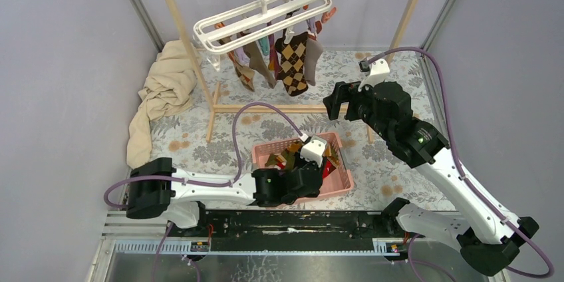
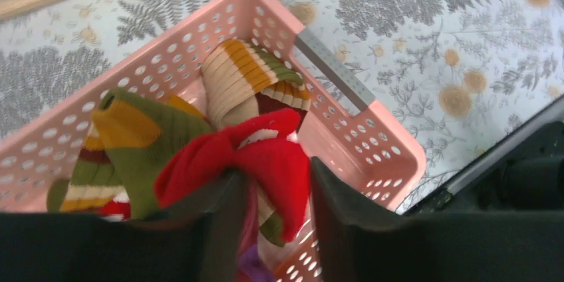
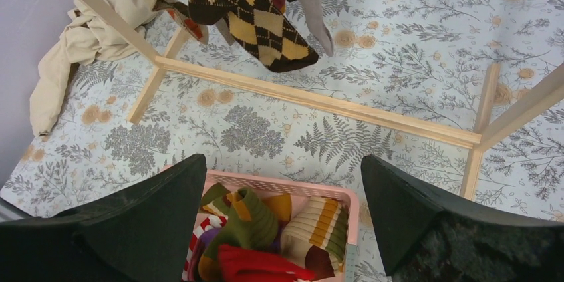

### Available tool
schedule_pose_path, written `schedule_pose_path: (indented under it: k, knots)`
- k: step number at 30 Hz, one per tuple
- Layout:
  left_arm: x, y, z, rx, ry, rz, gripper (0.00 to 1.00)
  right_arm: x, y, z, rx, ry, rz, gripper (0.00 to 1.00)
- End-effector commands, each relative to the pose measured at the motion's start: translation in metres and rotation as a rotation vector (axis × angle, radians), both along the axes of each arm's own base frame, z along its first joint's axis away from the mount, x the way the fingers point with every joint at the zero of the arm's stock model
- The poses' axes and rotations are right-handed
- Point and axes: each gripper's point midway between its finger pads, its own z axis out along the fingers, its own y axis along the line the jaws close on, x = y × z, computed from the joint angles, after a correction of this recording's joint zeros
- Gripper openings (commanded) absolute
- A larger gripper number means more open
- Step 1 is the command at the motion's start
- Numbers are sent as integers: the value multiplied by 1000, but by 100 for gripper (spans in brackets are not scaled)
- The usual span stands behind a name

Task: Remove the socks clipped to the hanger
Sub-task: Place the sock in the bin.

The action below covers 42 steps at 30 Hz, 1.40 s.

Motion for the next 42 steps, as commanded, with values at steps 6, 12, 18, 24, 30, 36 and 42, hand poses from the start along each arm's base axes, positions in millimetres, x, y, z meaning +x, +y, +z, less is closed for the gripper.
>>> schedule_pose_path:
  k: [6, 12, 18, 24, 30, 36, 42]
  knots:
    - [-11, -35, 29, -129, 6, -123, 71, 3, 10, -9, 48, 39, 39, 94]
    - [0, 12, 76, -175, -65, -12, 91, 9, 22, -14, 67, 40, 75, 93]
    - [5, 73, 106, -224, -84, 114, 98, 22, 45, -7, 105, -43, 154, 92]
    - [8, 128, 111, -252, -75, 256, 98, 26, 78, 16, 202, -151, 295, 88]
    - [8, 157, 110, -287, -80, 311, 99, 52, 99, 18, 202, -207, 322, 88]
    - [7, 170, 107, -287, -70, 333, 98, 93, 95, 3, 197, -194, 241, 90]
    - [5, 176, 106, -293, -67, 332, 98, 120, 102, -11, 266, -198, 319, 90]
